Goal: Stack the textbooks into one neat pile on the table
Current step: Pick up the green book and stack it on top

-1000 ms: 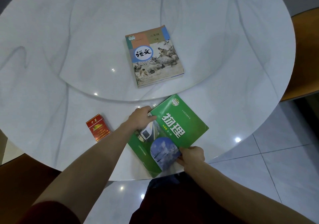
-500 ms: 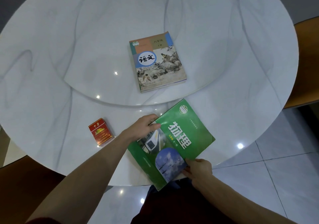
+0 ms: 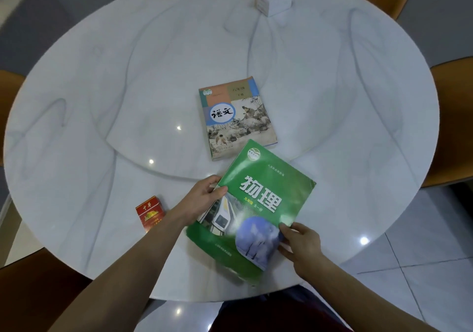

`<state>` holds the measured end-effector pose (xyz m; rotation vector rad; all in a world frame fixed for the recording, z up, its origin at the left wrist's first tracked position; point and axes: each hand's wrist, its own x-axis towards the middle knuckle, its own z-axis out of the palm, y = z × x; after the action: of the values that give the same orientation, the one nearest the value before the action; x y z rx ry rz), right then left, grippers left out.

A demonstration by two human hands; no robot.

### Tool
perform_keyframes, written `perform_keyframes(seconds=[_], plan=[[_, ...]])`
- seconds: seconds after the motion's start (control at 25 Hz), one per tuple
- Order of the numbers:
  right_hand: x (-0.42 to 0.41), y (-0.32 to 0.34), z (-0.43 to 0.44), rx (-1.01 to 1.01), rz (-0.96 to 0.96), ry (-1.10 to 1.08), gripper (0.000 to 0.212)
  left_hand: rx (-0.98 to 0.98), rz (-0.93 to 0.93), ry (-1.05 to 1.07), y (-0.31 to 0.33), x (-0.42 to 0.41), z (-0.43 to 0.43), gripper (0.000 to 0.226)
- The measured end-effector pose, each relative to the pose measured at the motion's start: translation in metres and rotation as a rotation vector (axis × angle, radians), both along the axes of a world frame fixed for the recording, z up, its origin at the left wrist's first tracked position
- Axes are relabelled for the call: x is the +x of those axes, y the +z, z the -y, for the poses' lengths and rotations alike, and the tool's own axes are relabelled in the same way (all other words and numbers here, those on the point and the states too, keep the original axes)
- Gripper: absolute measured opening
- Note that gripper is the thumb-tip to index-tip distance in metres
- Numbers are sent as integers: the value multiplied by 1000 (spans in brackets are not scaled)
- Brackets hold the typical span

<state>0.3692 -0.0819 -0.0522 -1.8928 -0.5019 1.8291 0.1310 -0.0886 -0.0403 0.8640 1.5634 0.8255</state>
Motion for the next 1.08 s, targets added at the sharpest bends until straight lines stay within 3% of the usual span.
perform_keyframes(seconds=[0.12,0.2,0.52,1.08], plan=[[-5,17,-30,25,-50,60,3,-34,36,158,3,1,-8,13],[-8,25,-52,55,-74,101,16,-54,48,267,4,0,-14,9],[-36,44,-137,207,-80,223,28,-48,124,546,12,-8,-54,7],[-111,36,-274,389,34,390,32,-12,13,670,20,-46,-152,22]])
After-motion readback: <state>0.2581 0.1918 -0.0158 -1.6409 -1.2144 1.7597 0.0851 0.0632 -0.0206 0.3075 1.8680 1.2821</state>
